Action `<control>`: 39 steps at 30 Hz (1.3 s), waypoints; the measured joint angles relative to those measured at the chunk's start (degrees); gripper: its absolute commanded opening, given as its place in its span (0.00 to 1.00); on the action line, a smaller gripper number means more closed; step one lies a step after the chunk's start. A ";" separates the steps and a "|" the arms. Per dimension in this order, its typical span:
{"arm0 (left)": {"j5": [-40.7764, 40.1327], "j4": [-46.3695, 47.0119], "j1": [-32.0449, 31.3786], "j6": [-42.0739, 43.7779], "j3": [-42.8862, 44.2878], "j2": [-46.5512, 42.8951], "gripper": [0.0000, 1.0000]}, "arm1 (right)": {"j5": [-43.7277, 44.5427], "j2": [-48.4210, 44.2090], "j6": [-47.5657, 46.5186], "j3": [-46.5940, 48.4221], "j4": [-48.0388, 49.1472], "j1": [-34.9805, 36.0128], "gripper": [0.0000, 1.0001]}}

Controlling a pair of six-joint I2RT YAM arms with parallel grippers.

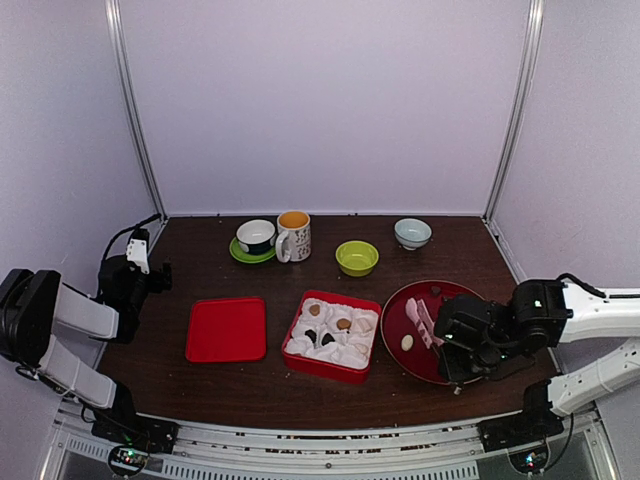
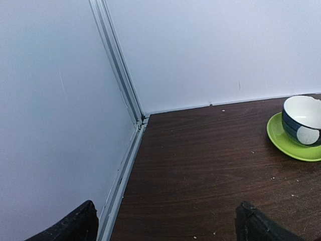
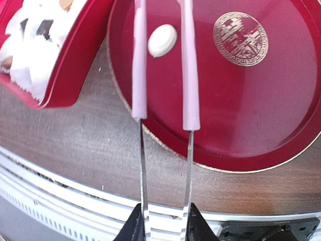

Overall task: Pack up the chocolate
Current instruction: Pick up the clamp from the plate, then adjust the fake chocolate on the plate.

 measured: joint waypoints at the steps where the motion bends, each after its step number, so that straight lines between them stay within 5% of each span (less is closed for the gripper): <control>1: -0.02 0.00 0.00 -0.02 0.00 0.00 0.98 | -0.48 0.20 -1.20 0.63 -0.66 -0.07 0.25; 19: -0.02 0.00 0.00 0.00 0.00 0.00 0.98 | -2.73 1.99 -8.52 2.64 -3.76 -0.09 0.24; 24: -0.02 0.00 0.00 0.00 0.00 0.00 0.98 | -4.13 2.36 -9.66 3.37 -3.17 -0.09 0.13; 39: -0.02 0.00 0.00 -0.02 0.00 0.00 0.98 | -7.93 4.70 -9.88 1.46 0.68 -0.09 0.14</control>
